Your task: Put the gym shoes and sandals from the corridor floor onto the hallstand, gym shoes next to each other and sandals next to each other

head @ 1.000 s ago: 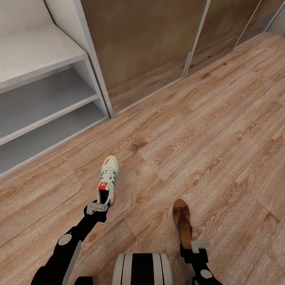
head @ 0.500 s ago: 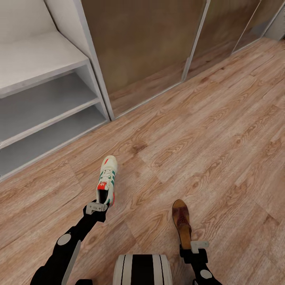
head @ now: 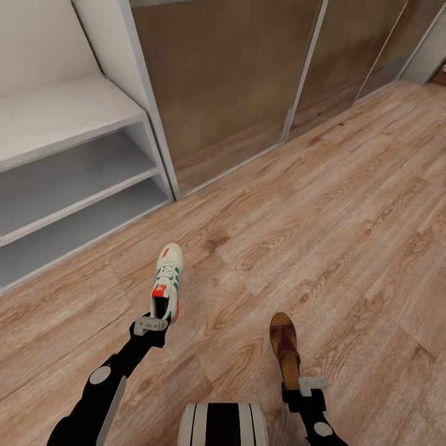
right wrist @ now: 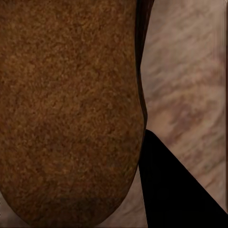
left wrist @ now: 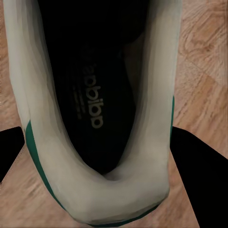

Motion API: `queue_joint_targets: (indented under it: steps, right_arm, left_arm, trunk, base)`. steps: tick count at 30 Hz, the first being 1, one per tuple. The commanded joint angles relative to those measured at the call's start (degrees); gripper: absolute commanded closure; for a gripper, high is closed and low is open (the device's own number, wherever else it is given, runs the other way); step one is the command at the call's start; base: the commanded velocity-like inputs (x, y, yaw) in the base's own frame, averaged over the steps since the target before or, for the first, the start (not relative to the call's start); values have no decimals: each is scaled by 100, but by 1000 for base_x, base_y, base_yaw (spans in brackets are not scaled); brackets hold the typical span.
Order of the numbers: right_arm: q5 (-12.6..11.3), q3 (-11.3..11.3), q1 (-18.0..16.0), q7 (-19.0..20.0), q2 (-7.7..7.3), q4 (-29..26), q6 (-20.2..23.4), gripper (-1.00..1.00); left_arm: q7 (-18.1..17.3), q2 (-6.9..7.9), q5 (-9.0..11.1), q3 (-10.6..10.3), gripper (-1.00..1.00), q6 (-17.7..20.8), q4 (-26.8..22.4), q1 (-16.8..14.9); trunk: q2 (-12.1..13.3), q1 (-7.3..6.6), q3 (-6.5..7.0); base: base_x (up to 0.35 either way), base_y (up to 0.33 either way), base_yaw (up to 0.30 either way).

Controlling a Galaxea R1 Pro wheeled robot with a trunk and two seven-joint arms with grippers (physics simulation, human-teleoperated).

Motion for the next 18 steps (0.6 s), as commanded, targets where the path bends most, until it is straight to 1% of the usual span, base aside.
queue_joint_targets:
  steps: [1,9,12,14,15,16,17,18]
  right_arm:
    - [40,-39,-2,-4,4,5,-16,100]
    - [40,-37,-2,-12,2,3,-16,100]
    - [40,-36,-2,-11,2,3,-18,100]
    - [40,-36,-2,-12,3,3,-21,100]
    - [40,-36,-2,-12,3,3,-23,100]
    - [40,-36,-2,-13,3,3,-23,100]
    - [40,-36,-2,-13,0,3,-30,100]
    - [40,-36,-2,-13,-1,3,-40,100]
  left_arm:
    - [-43,-9,-24,23,100,24,4,-2]
    - [-12,24,-45,63,100,31,3,38]
    - [3,47,-55,118,100,23,34,157]
    - [5,61,-58,236,100,14,46,298]
    - [2,67,-59,352,100,5,50,382]
    - [1,69,-59,414,100,1,51,418]
    - [-12,72,-59,544,100,-6,55,479]
    - [-21,73,-60,608,100,-9,58,506]
  trunk:
    - [0,-3,20]
    - [11,-24,200]
    - [15,-32,281]
    - [18,-37,340]
    - [19,-39,370]
    - [20,-42,400]
    - [22,-44,431]
    - [23,-47,461]
  base:
    - [0,0,0]
    - [0,0,0]
    - [0,0,0]
    - [0,0,0]
    - [0,0,0]
    - [0,0,0]
    - [0,0,0]
    - [0,0,0]
